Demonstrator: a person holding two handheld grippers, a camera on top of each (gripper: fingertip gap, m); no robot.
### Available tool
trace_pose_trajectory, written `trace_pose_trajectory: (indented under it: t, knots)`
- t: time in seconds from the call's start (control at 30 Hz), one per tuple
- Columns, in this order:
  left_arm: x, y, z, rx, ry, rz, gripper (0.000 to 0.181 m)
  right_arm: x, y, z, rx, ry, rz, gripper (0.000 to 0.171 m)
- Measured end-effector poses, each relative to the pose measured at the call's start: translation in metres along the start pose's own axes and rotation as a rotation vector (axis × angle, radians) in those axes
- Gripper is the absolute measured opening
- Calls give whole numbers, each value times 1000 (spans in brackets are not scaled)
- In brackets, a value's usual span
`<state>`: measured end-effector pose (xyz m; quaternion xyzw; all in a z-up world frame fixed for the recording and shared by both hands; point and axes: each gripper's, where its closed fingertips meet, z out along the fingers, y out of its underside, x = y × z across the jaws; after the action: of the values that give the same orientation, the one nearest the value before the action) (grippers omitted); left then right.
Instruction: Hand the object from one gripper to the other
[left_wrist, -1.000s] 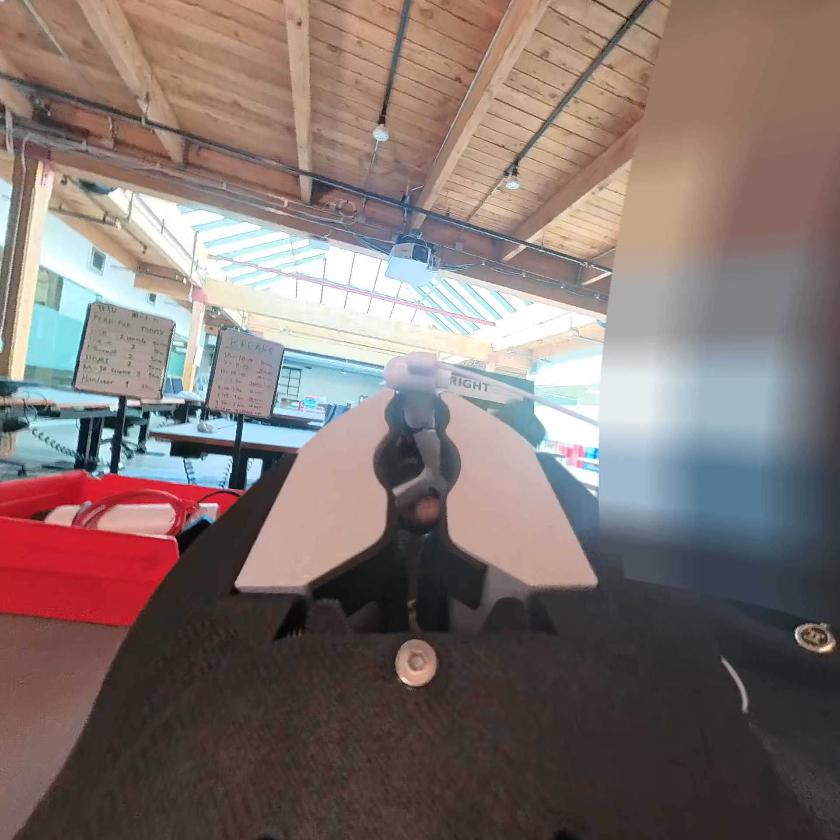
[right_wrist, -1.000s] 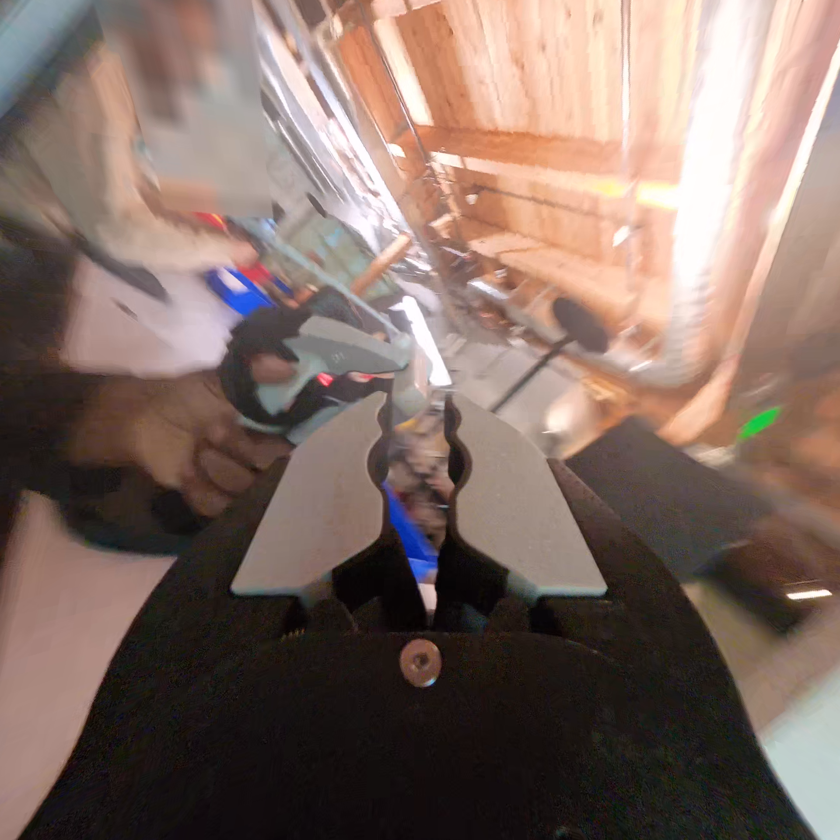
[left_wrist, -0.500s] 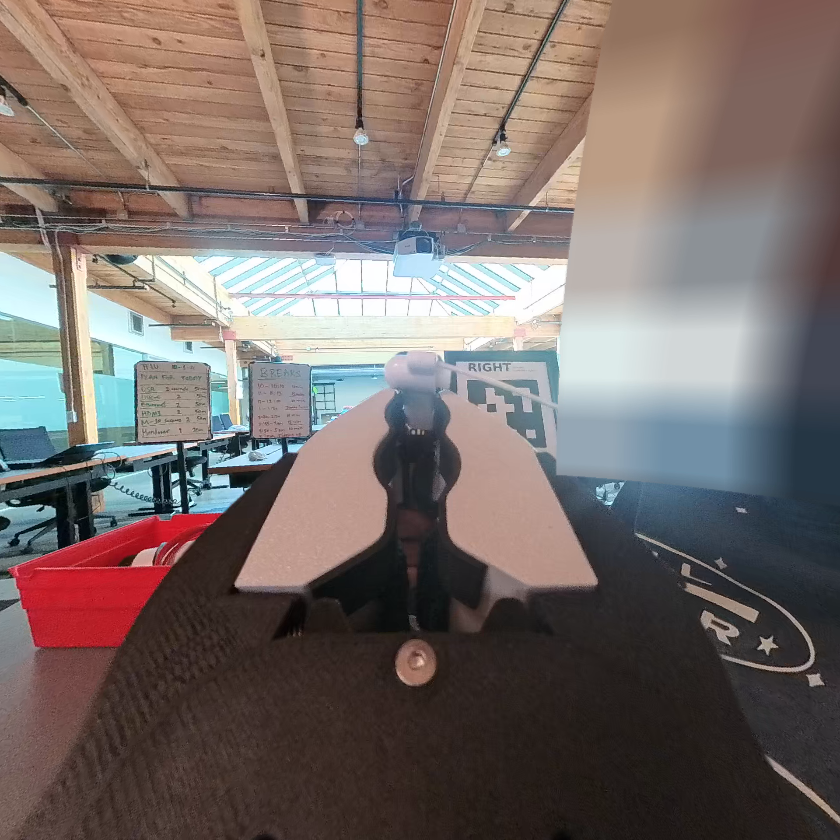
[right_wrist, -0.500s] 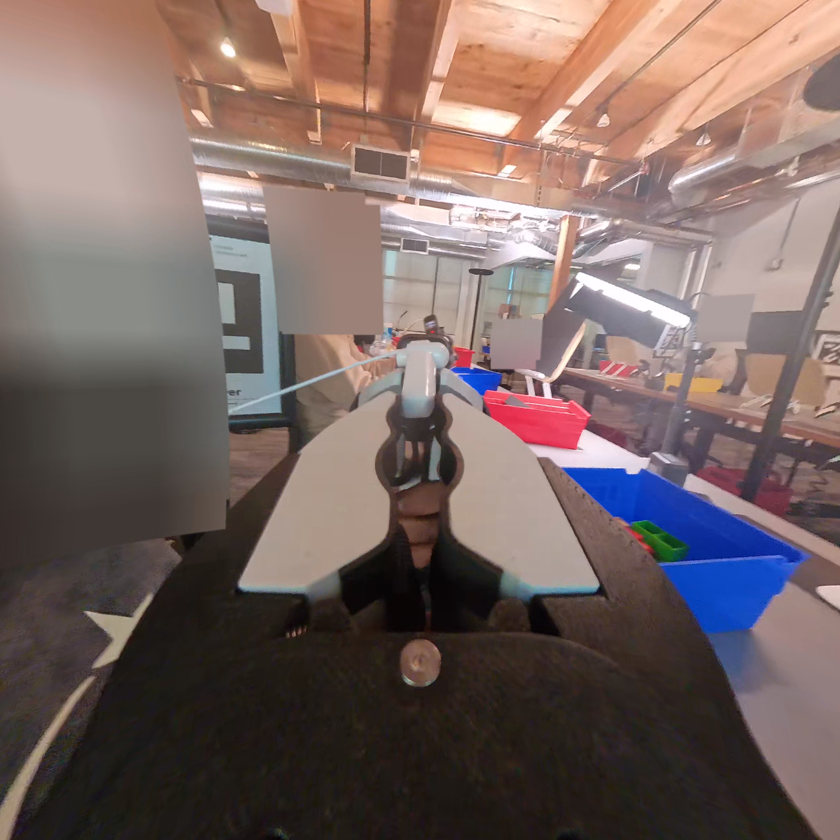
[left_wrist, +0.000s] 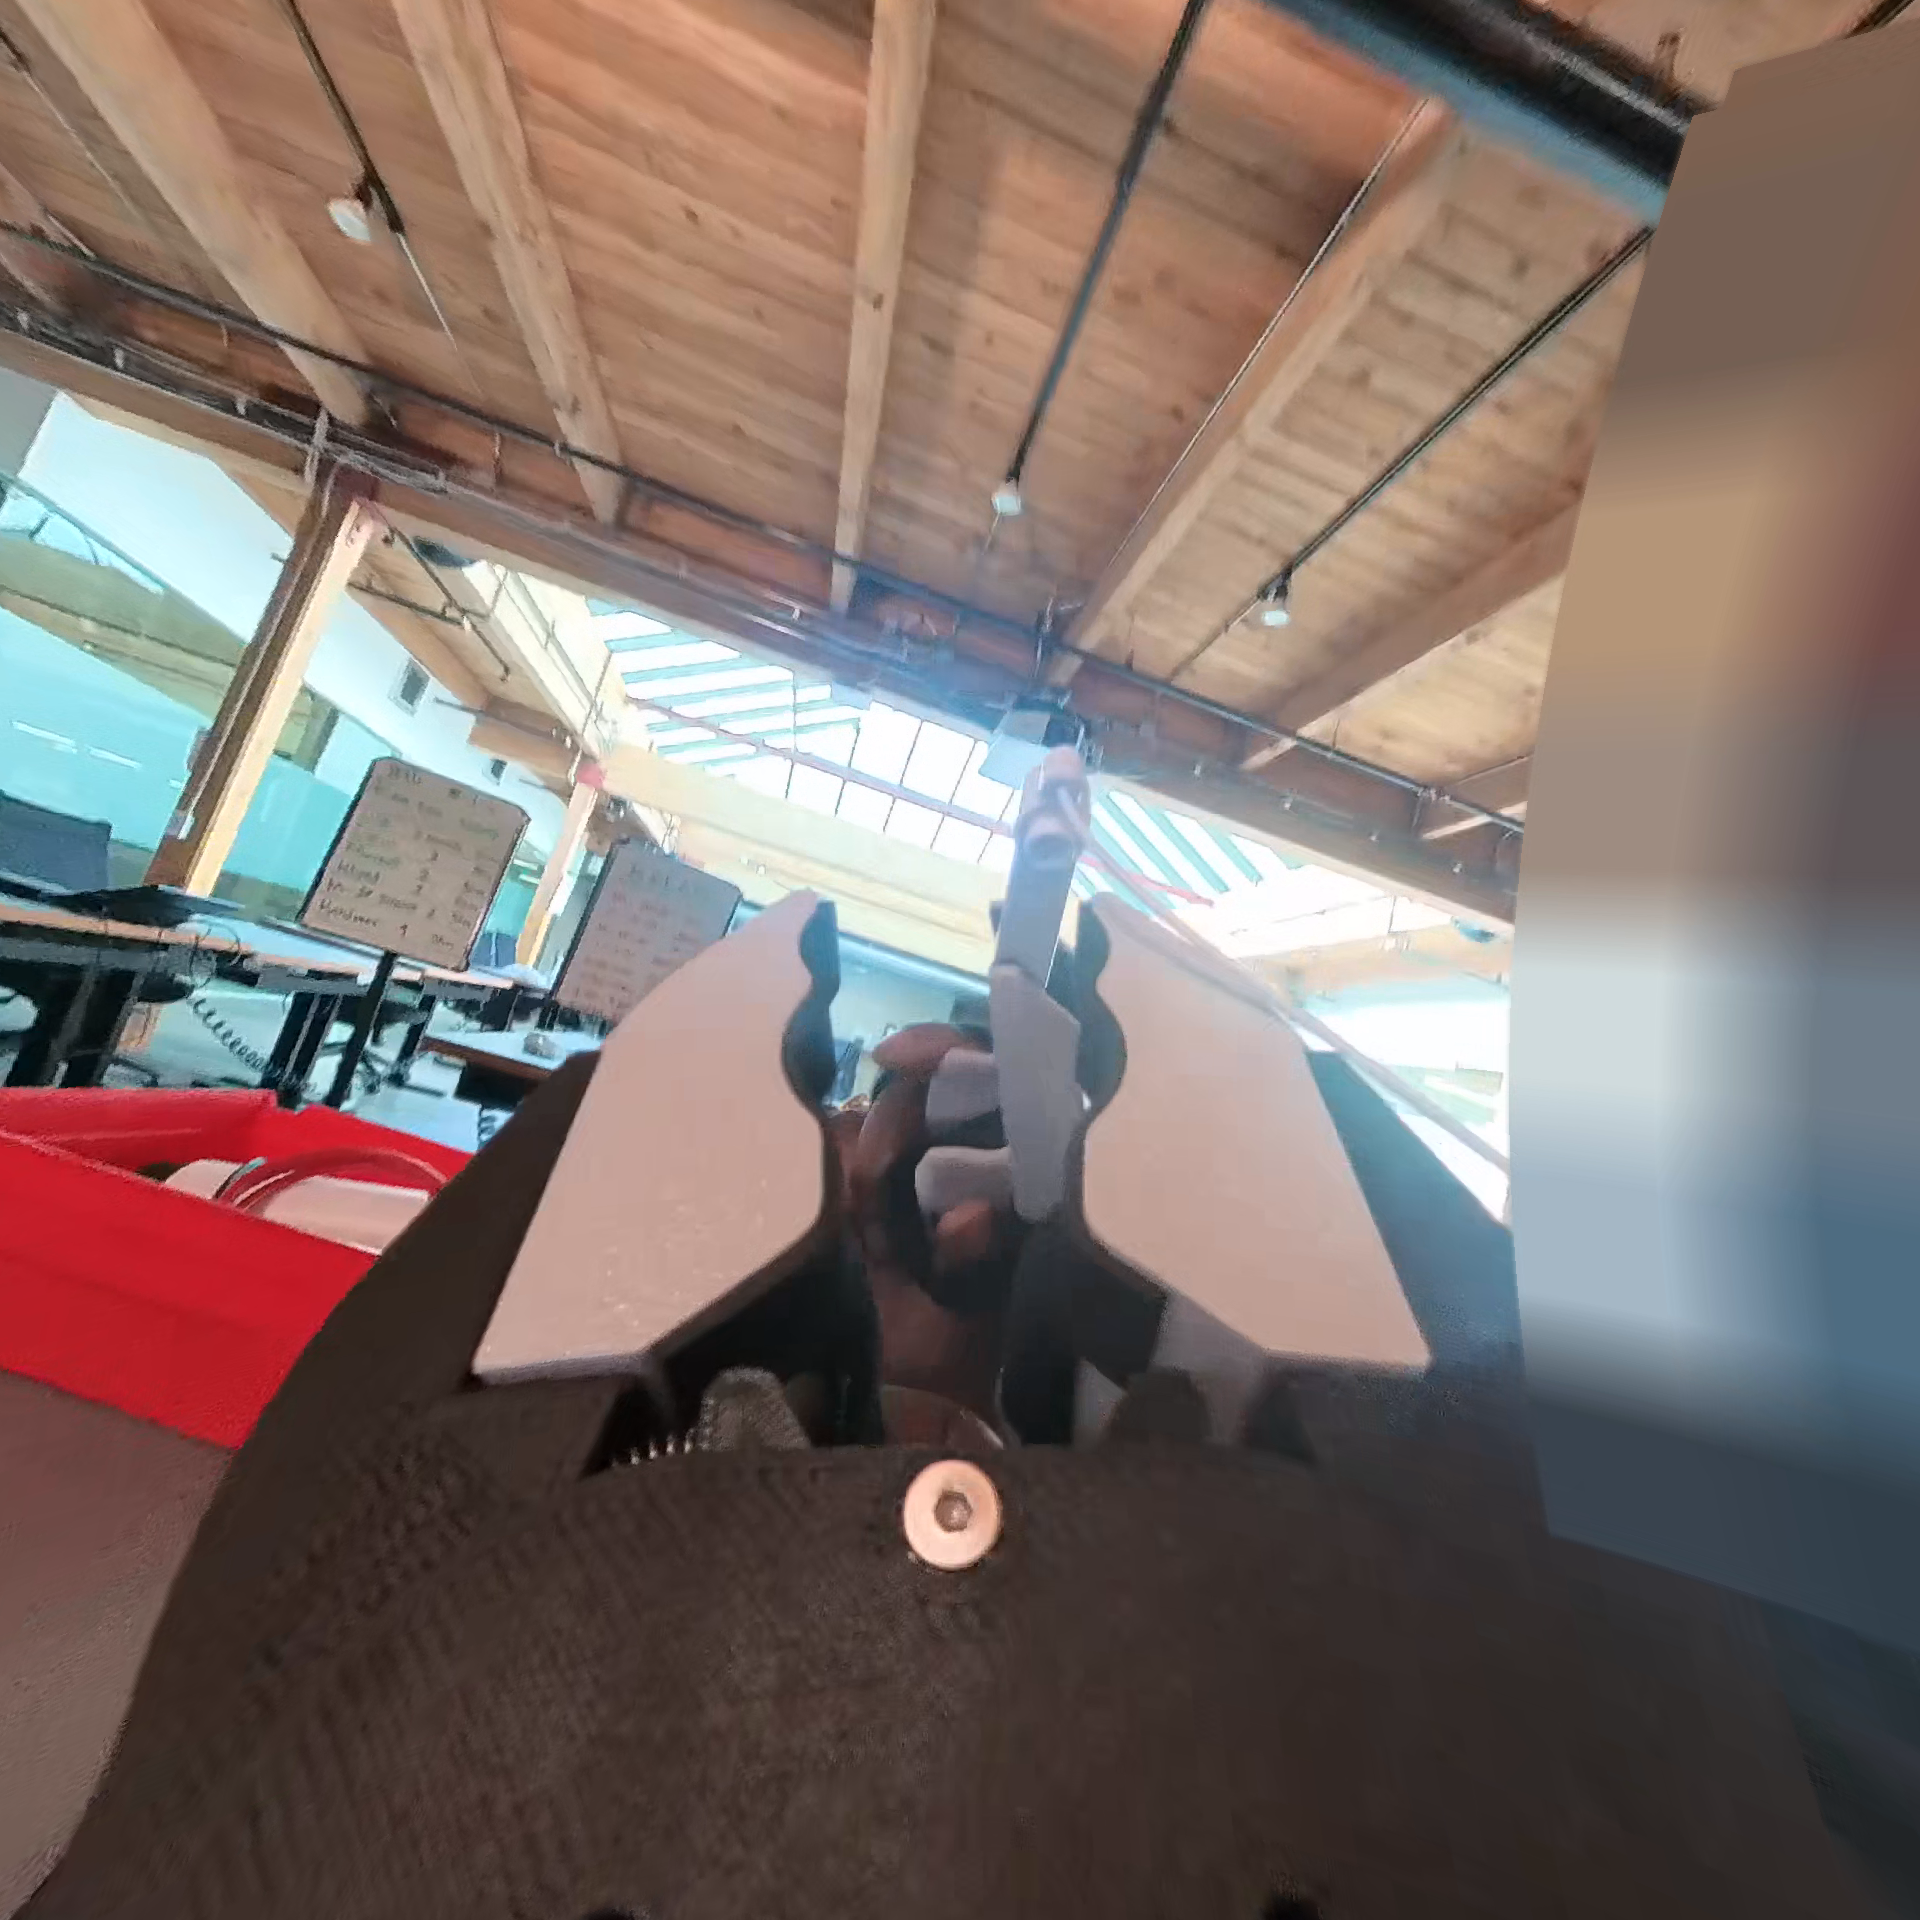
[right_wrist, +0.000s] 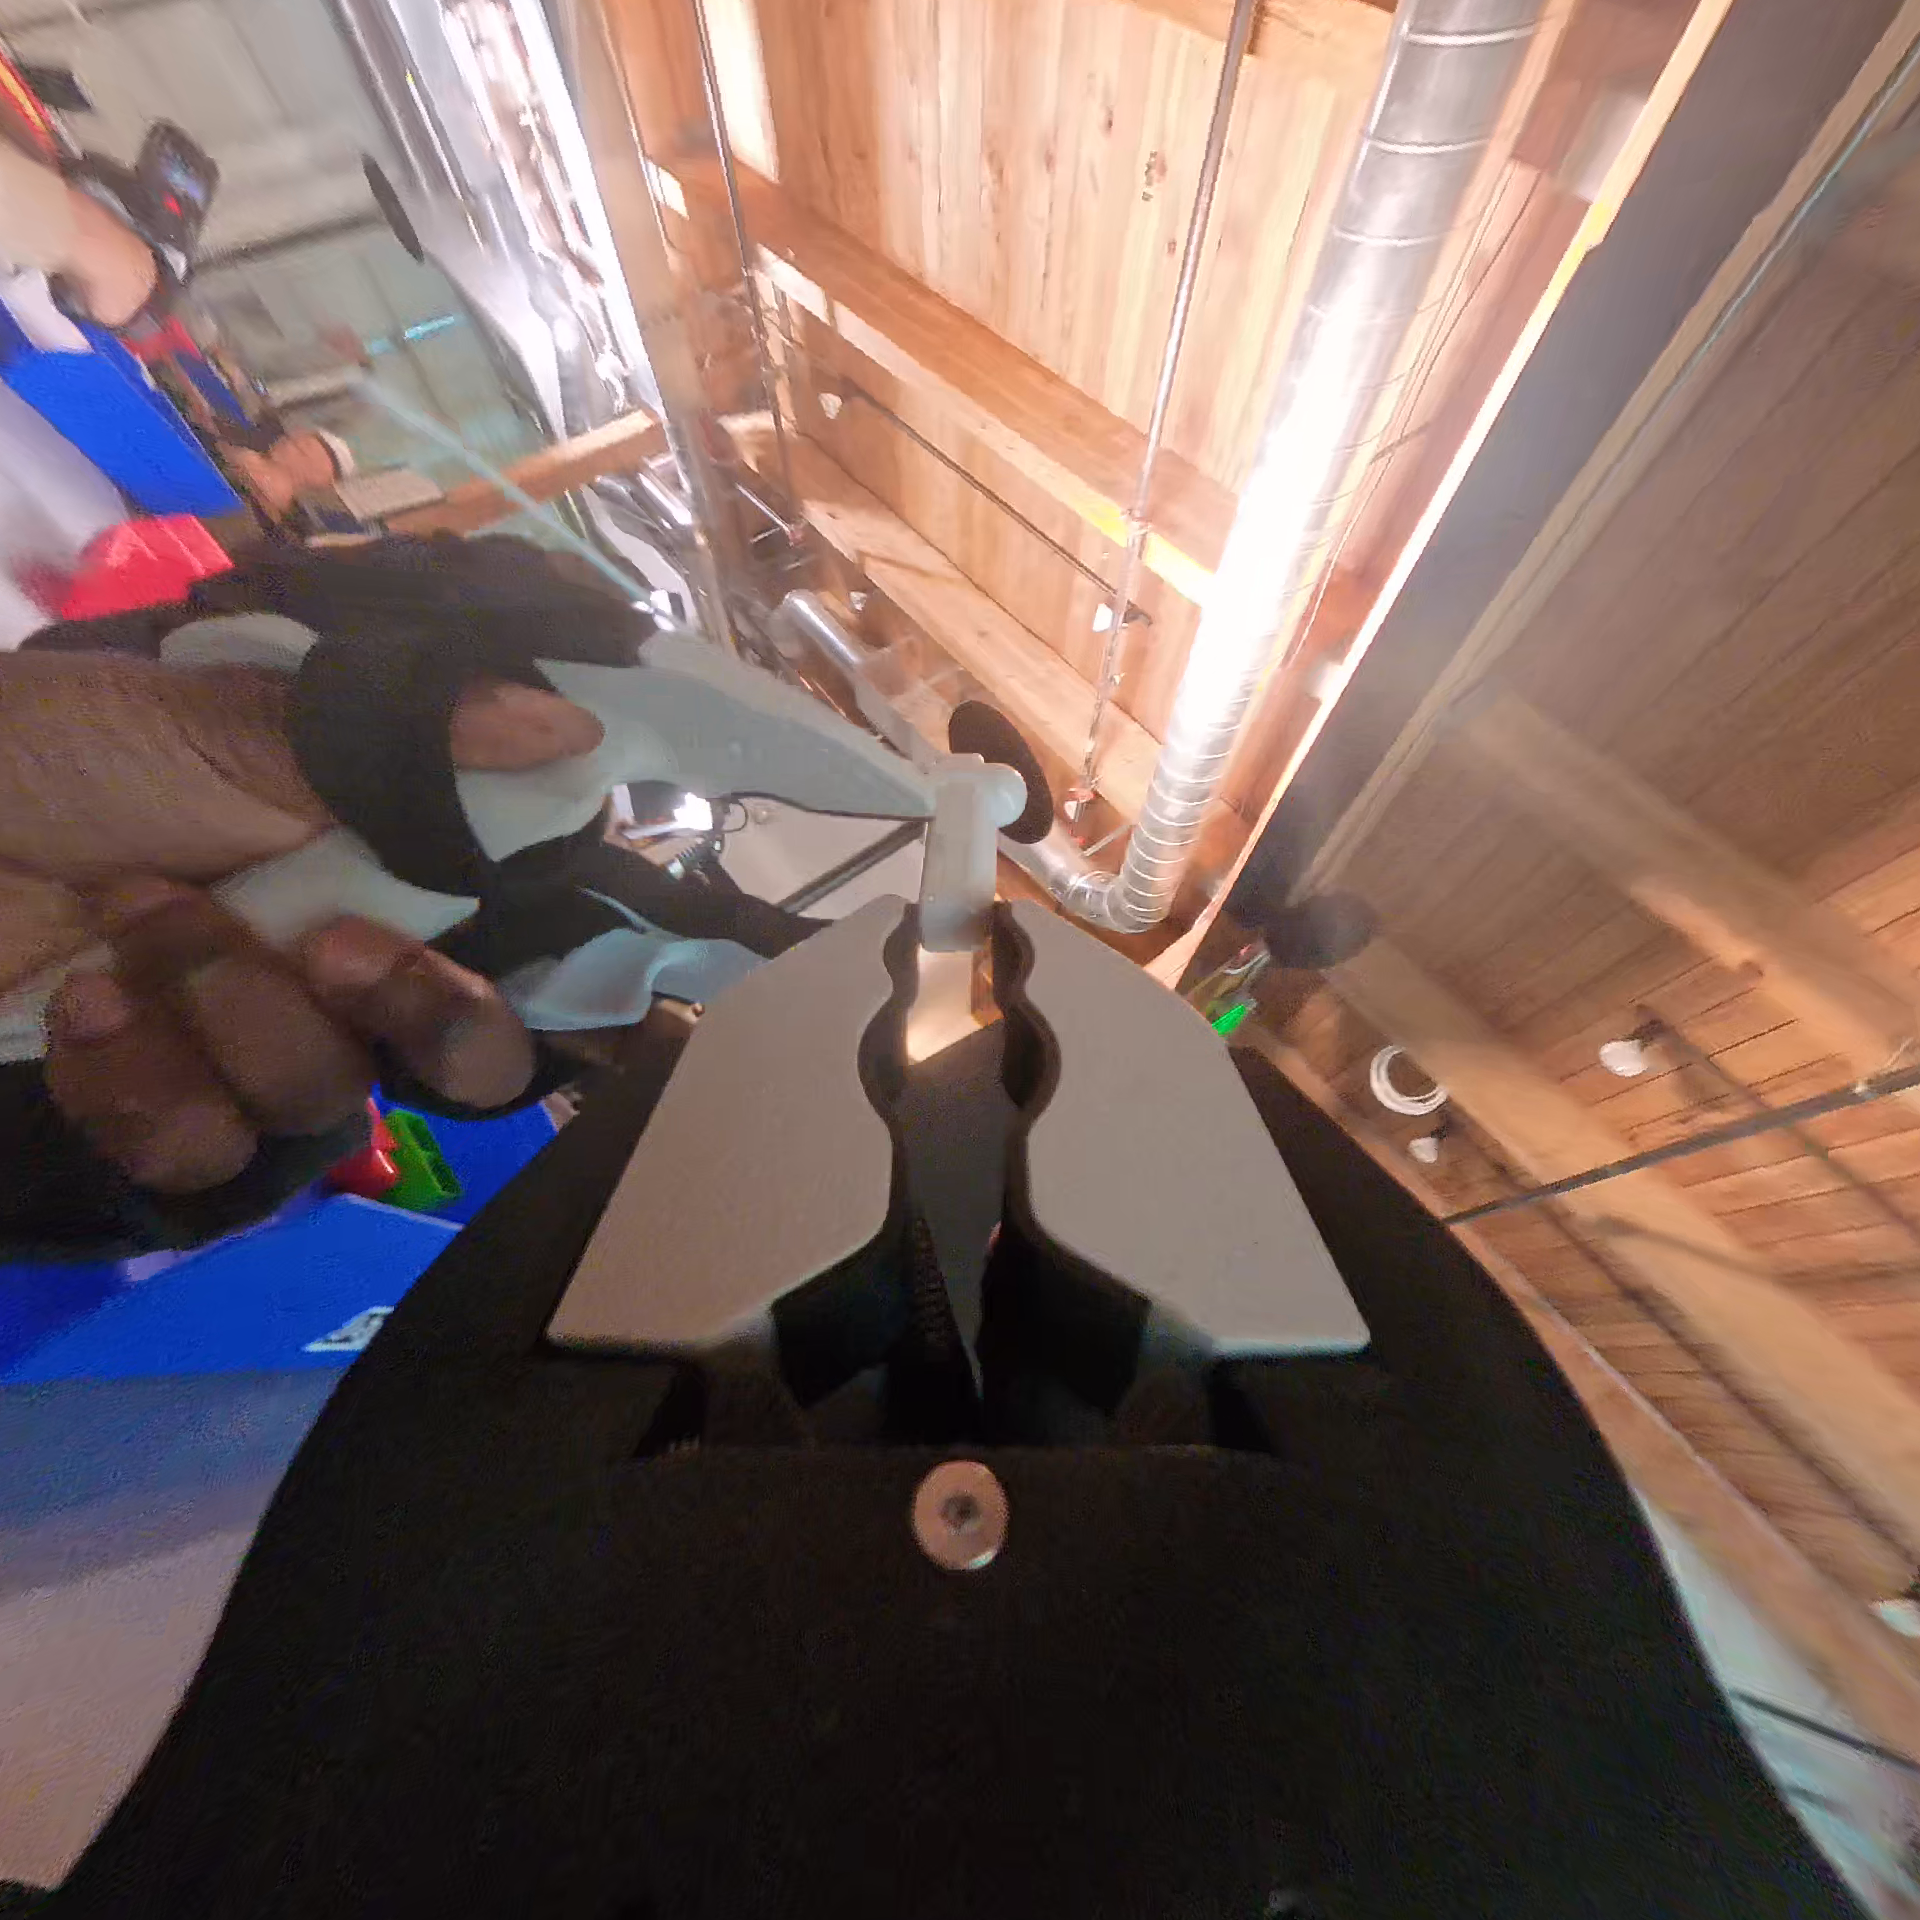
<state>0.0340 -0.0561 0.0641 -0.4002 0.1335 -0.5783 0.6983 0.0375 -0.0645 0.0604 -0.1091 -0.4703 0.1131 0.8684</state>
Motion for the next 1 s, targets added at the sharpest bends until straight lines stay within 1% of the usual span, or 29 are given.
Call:
trace_pose_trajectory:
  t: [0.1,0.2,0.27,0.3,0.37,0.47,0.53,0.57,0.63,0.67,0.73,0.77,0.83,0.9,0.93,1.0]
  knots:
    - [4,2,2,-12,14,33,37,-8,0,2,-5,-12,-24,13]
    - [7,-4,-1,14,16,58,15,-11,0,3,-7,-29,6,13]
    - [9,-4,-1,4,38,49,11,-12,1,4,-8,-36,34,13]
    - [10,-4,-1,4,48,46,11,-12,1,4,-1,-47,80,13]
    - [13,-6,-3,12,77,53,11,-15,-1,4,16,-116,289,15]
    - [18,-12,-6,39,114,78,11,-10,-9,3,92,-259,804,22]
    - [20,-13,-6,31,129,104,11,-5,-9,3,118,-328,1127,22]
    - [21,-13,-6,26,133,116,11,-6,-8,3,117,-367,1235,22]
    - [23,-11,-6,17,137,132,11,-12,-9,3,111,-437,1330,24]
    - [23,-9,-5,7,137,144,11,-14,-10,4,112,-450,1345,24]
    - [23,-5,-4,-17,130,174,11,-14,-13,4,123,-442,1358,17]
    - [22,-4,-4,-22,126,183,11,-16,-14,4,118,-448,1348,13]
    - [23,-3,-4,-29,129,194,11,-17,-15,4,104,-444,1280,12]
    - [22,-2,-3,-43,108,207,12,-16,-14,3,93,-410,1145,12]
    - [20,-2,-3,-48,84,212,13,-13,-11,3,88,-366,1045,12]
    - [15,0,-2,-65,46,221,26,-5,-5,3,62,-236,763,12]
